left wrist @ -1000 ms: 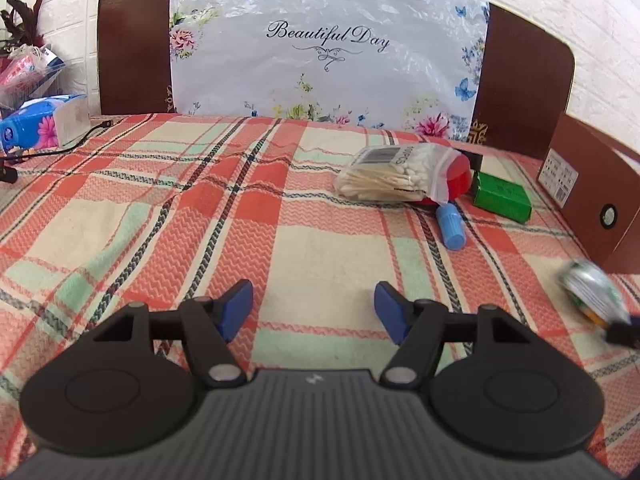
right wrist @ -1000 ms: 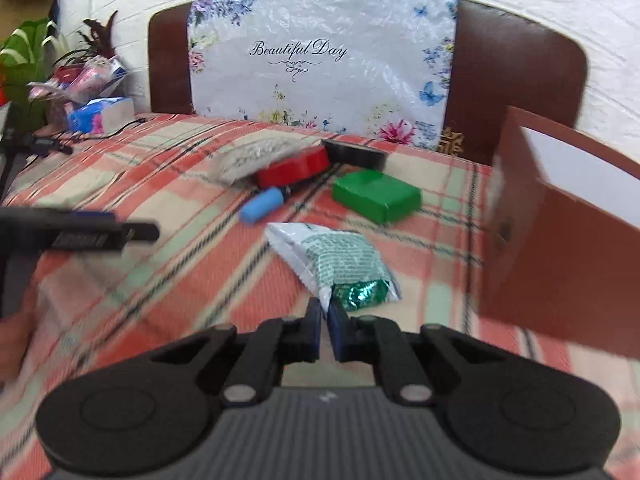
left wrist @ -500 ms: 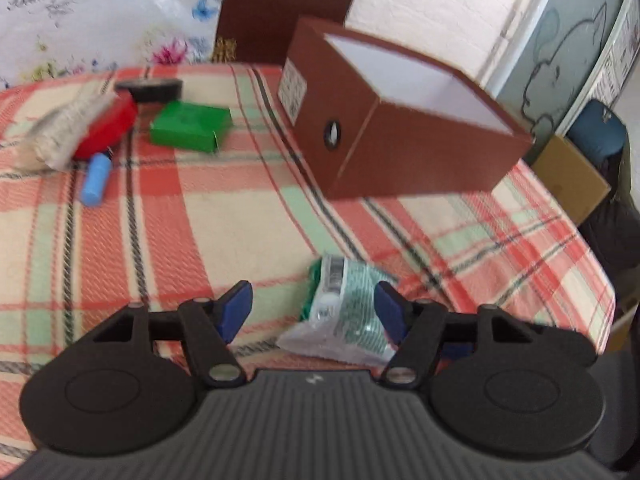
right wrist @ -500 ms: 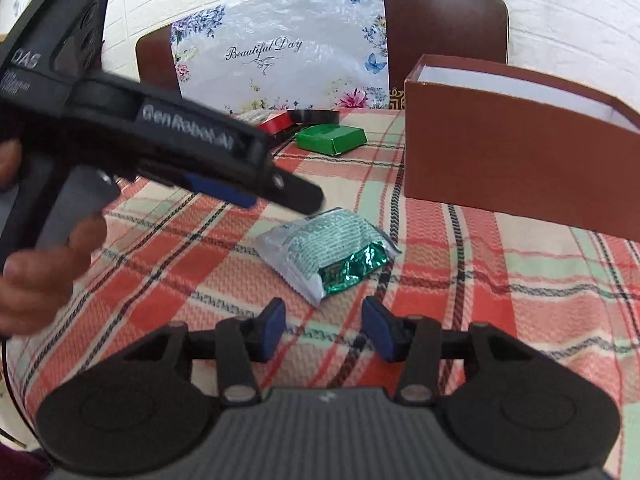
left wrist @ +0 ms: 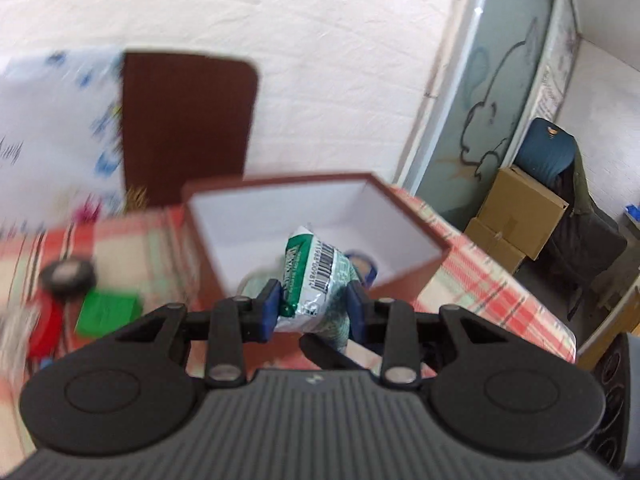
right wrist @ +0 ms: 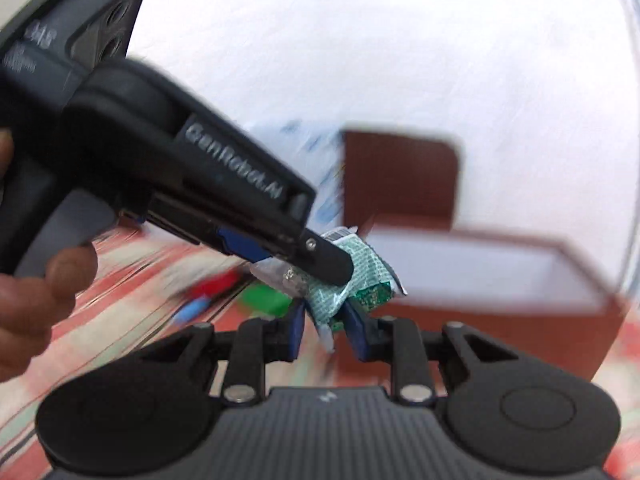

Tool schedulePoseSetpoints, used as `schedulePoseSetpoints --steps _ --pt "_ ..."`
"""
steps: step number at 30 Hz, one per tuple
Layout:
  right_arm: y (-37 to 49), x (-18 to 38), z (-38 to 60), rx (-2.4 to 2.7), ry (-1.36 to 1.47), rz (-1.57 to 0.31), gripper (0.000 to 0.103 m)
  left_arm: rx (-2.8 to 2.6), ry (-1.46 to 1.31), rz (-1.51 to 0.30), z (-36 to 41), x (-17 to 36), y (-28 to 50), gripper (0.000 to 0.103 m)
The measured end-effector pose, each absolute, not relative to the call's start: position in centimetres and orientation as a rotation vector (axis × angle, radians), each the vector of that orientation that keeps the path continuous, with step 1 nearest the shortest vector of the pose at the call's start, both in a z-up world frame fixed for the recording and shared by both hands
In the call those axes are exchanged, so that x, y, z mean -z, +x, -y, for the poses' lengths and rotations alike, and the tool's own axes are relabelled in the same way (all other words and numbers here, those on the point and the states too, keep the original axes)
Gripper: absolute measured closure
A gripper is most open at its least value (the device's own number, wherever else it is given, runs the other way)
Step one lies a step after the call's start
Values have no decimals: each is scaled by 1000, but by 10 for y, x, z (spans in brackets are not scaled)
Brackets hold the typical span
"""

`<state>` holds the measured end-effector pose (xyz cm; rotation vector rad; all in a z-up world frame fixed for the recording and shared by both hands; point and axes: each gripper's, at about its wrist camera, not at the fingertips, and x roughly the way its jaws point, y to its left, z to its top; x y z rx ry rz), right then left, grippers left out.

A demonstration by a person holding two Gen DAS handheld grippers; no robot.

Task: Organize objects
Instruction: 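Lower the packet into the brown box and open the left gripper, then grasp the blue marker with the right gripper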

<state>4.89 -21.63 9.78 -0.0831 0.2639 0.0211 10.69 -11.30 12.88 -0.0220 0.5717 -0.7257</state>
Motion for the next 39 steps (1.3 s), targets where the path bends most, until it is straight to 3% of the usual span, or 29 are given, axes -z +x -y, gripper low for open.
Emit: schedulePoseSetpoints --steps 10,12,14,24,30,39 --pt "150 -88 289 72 31 -412 79 657 13 -610 188 -104 189 67" --pt "168 -82 291 68 25 -452 69 587 36 -615 191 -98 202 61" --pt "173 -78 294 96 40 -457 67 528 32 -644 183 -96 208 61" --pt "60 -85 285 139 197 -315 65 500 121 -549 130 -111 122 58" --pt "24 -65 272 93 183 -429 65 459 158 -575 101 -93 85 58" --pt "38 -38 215 -35 151 -636 65 272 150 -720 36 -44 80 58"
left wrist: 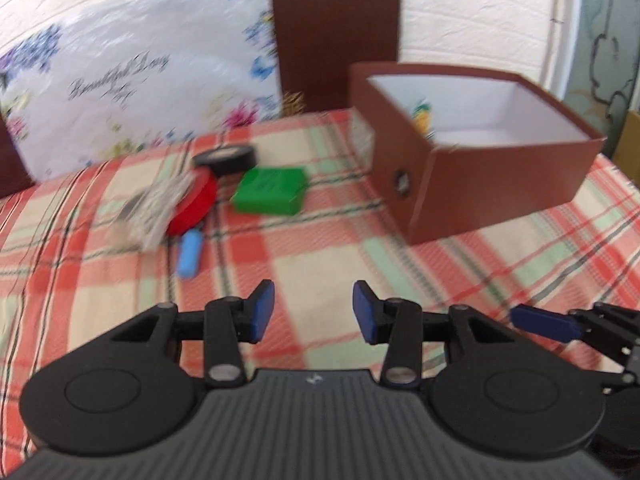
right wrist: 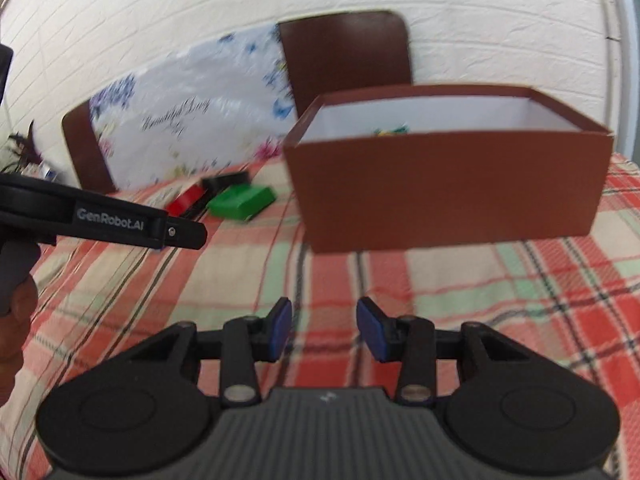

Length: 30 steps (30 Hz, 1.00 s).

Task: Organize objects
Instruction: 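Grasp the blue marker with the right gripper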

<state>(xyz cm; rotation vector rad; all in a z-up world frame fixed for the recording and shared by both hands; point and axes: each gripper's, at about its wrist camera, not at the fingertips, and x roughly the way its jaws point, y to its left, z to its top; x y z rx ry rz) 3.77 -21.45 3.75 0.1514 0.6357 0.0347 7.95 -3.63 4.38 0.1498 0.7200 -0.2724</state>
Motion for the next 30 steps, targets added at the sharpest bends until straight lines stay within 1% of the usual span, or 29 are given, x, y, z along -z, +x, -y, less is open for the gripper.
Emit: schedulePoseSetpoints --steps 5,6,8,9,10,14,16,17,18,20,26,27,28,29,30 --pt "39 -25 188 -67 88 -702 65 178 148 -744 1 -21 83 57" --pt "37 -25 183 -65 70 -701 61 162 146 -749 -7 -16 84 57" --pt "38 -26 175 -73 40 -704 59 134 140 -760 -22 -7 88 57" --pt "40 -25 170 -78 30 -707 59 130 128 -749 -31 -4 88 51" --pt "43 -25 166 -85 19 -709 59 124 124 -732 -39 -3 89 50" --pt "59 -24 138 -140 -57 -705 59 -18 154 -654 -74 3 101 48" --pt "72 -24 120 -189 -95 -696 59 -104 117 -616 -102 11 107 42" --pt "79 -24 111 -208 -115 -691 60 -112 66 -597 -117 14 106 37" --pt "88 -24 103 -228 -133 -682 60 -75 -61 -590 -137 15 105 38" --pt "109 -25 86 -267 -150 -668 60 -50 -186 -552 -155 13 100 39" --pt "196 -27 55 -268 -26 -661 59 -44 -176 -538 -148 14 100 38" --pt "209 -24 52 -236 -31 -676 63 -43 -179 -538 -149 14 101 38" --pt "219 -20 51 -208 -29 -685 63 -42 -183 -537 -150 14 101 38" --pt "221 -19 53 -196 -22 -676 67 -39 -186 -536 -153 16 102 38" --pt "219 -19 52 -186 -27 -679 75 -38 -189 -535 -153 16 101 38"
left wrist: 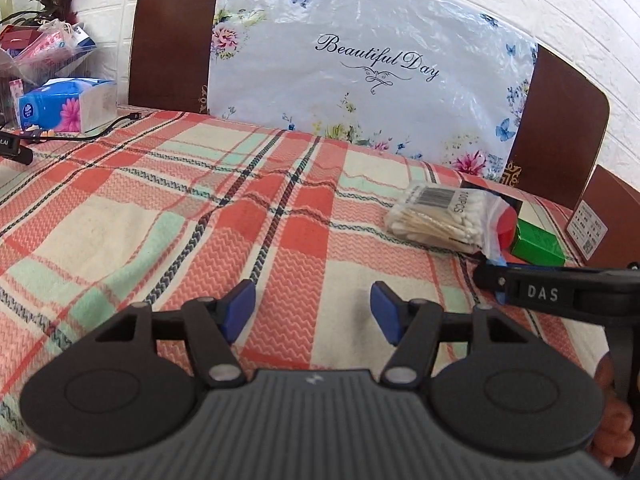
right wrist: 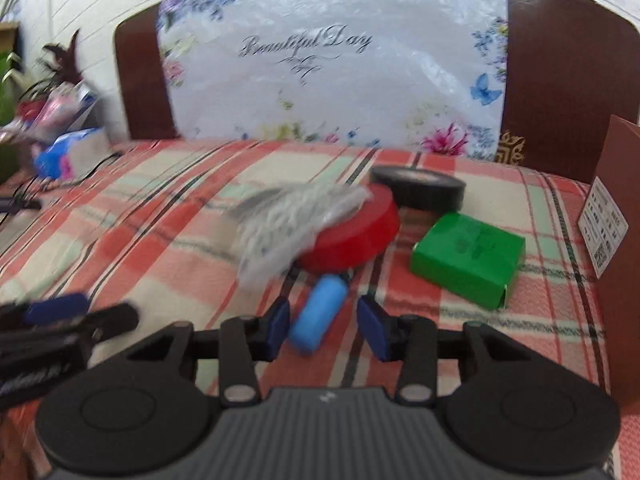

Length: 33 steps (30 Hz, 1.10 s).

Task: Organize objects
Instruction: 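Grasp the blue marker with the right gripper, then grasp the blue marker with the left gripper while the right gripper releases it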

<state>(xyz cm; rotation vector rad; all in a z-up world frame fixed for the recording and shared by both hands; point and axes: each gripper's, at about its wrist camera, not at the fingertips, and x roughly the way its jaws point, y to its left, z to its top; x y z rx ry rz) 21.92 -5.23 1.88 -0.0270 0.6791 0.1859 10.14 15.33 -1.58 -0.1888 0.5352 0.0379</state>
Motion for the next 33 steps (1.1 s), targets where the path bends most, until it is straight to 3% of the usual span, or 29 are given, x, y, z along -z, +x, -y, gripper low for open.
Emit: schedulePoseSetpoints --steps 5,14,22,24,26,29,33 --pt "172 -18 80 -190 -38 -682 83 -37 -201 -532 -156 17 102 38" --pt "23 -22 156 -194 107 -727 83 42 -123 -679 -110 1 90 36" --pt "25 -14 204 -251 514 -780 83 413 -155 -969 7 -9 66 33" --pt "26 -6 213 -275 616 -782 83 391 -140 -983 19 -9 66 20" --pt "26 0 220 -305 690 -779 83 407 -122 -1004 33 -8 66 20" --pt "22 4 224 -333 723 -763 83 392 -34 -976 51 -7 64 28" --pt "20 5 225 -359 718 -752 83 346 63 -921 62 -7 60 61"
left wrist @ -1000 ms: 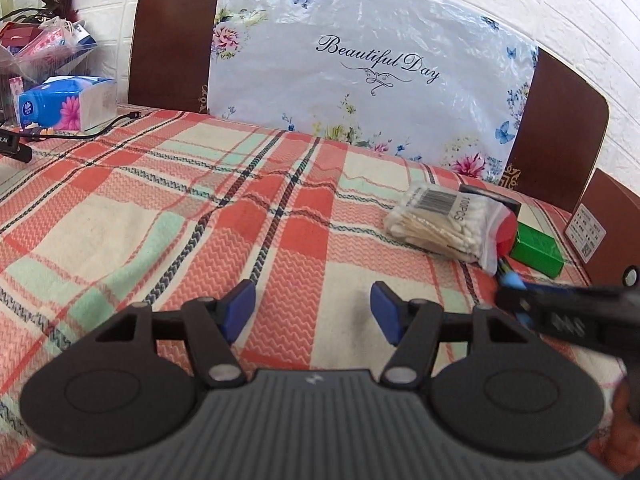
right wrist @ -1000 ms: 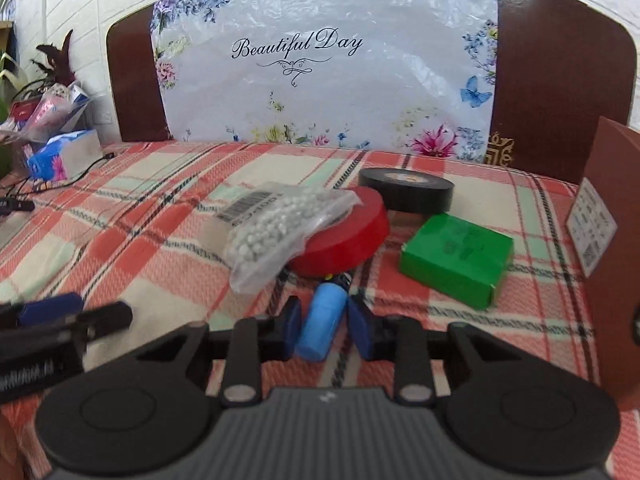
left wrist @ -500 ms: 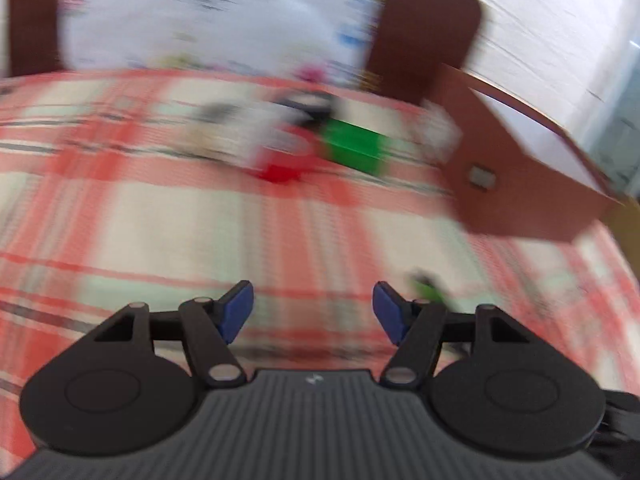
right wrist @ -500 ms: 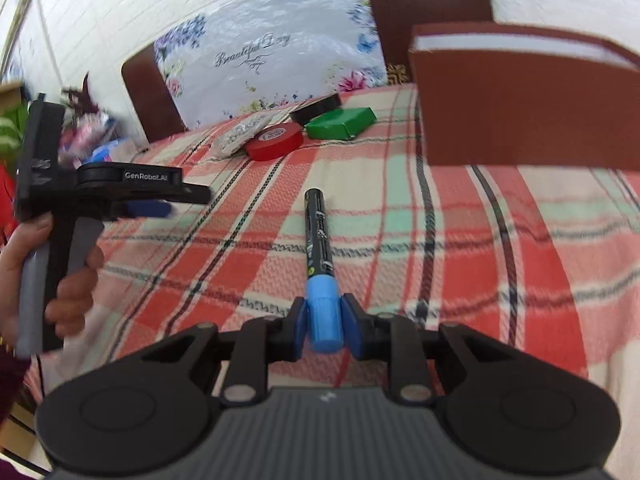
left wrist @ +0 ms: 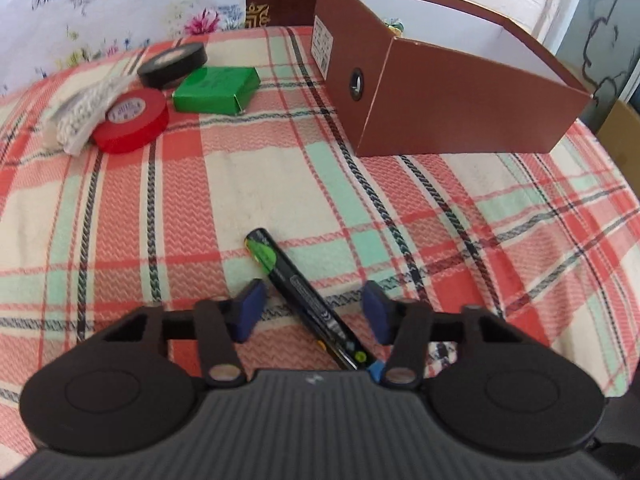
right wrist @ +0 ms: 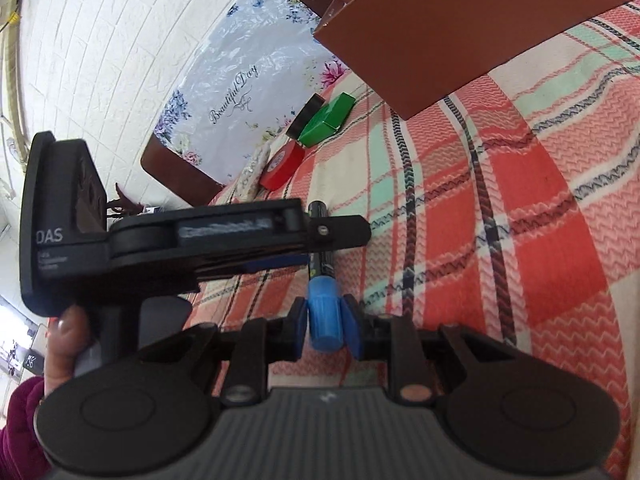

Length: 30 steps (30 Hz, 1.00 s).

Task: Organize objects
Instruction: 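Grasp the blue marker with the left gripper while the right gripper releases it, then lower the blue marker into the brown box and open the left gripper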

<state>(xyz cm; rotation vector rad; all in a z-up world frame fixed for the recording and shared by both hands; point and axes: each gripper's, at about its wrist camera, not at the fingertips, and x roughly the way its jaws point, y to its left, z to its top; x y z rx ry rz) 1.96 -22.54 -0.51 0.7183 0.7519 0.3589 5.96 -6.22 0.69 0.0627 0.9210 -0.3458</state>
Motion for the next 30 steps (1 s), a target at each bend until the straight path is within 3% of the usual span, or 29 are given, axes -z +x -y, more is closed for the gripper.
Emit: schedulePoseSetpoints --steps 3,16,30 --pt "18 4 224 -368 684 -746 83 337 57 -903 58 -7 61 68" --pt "1 -17 190 -337 318 -692 81 313 98 -833 70 -12 45 75" --pt "23 -109 250 -68 145 -309 80 570 108 -482 167 -146 85 81"
